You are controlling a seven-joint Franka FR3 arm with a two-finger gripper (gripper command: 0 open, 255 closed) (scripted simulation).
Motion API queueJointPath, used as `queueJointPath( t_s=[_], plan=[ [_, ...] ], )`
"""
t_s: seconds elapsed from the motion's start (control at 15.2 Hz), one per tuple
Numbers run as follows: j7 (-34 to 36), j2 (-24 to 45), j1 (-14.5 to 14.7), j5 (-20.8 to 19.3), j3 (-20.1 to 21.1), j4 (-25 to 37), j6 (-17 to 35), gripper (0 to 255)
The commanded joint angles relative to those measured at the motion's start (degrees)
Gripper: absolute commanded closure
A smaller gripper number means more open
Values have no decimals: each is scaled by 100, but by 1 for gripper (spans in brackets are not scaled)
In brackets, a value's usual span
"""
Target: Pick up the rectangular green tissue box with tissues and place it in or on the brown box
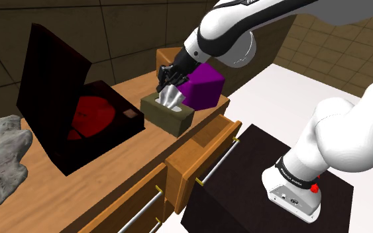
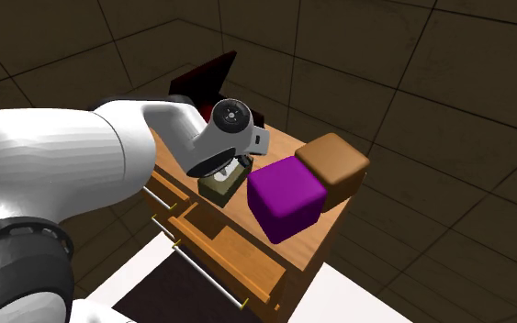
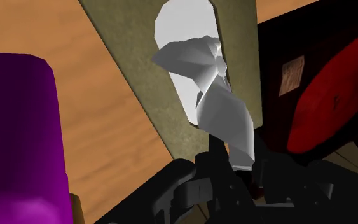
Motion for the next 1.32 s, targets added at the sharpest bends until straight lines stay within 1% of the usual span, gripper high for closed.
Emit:
queueJointPath(
  t_s=[0.0,0.53,1.25],
  plan=[
    [26,-33,-15,-28,0,-67,-57,255],
    [580,-417,-251,-572,92,184,-653,255],
    [1118,-782,-475,-1061,148,691,-1482,255]
  ],
)
